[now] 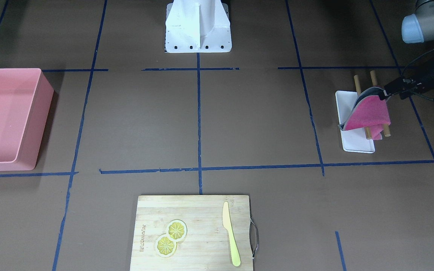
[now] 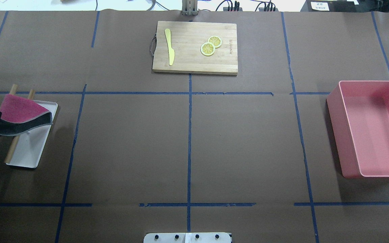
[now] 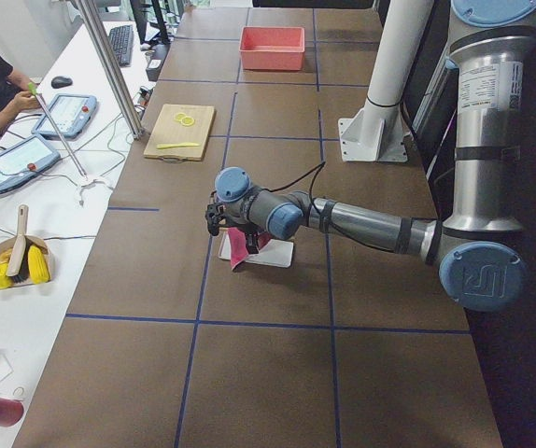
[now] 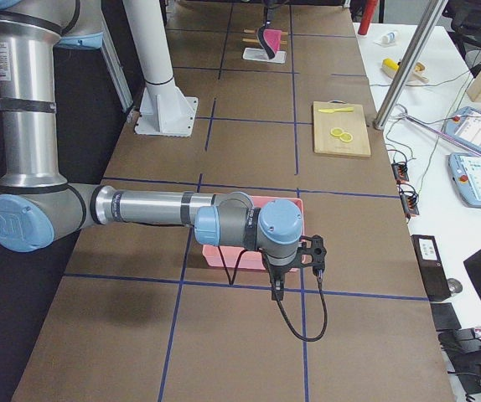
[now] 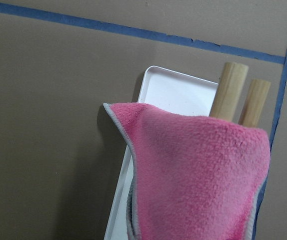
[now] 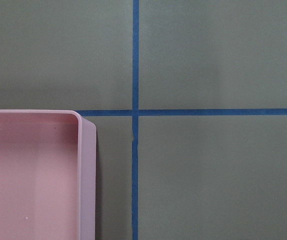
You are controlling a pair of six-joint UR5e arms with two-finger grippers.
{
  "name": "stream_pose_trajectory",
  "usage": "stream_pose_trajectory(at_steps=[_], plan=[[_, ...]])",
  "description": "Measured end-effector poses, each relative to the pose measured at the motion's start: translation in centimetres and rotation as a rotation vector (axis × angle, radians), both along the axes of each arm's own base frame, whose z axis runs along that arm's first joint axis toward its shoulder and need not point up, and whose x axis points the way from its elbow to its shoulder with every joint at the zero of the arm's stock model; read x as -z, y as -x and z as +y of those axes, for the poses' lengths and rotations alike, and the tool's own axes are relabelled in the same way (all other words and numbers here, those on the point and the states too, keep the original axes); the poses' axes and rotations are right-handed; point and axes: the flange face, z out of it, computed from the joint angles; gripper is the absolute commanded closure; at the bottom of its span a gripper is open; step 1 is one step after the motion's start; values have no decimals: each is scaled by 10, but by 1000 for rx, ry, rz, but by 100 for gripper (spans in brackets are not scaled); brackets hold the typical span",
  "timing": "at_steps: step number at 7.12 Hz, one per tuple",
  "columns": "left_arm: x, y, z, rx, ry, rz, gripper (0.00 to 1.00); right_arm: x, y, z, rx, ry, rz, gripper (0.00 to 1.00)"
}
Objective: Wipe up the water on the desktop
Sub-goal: 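Grasp the pink-and-grey cloth on the white tray with the left gripper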
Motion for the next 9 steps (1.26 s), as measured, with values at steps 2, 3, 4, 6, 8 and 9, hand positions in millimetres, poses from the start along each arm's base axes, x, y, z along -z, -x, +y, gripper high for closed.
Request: stream_pose_trajectory(at_steps=[2,3,4,6,8,9], plan=[[2,0,0,0,-2,2,54,1,0,0,0,-1,-1,0],[4,0,1,0,-4,3,54,1,0,0,0,-2,-2,0],[6,0,1,-1,-7,6,54,1,0,0,0,-2,-1,0],[9,-1,1,-2,-12,9,54,1,0,0,-1,-2,0,0],[9,-2,2,-5,-12,11,52,0,0,0,-1,-1,1,0],[9,-3,2,-8,-12,10,52,0,0,0,0,-1,2,0]])
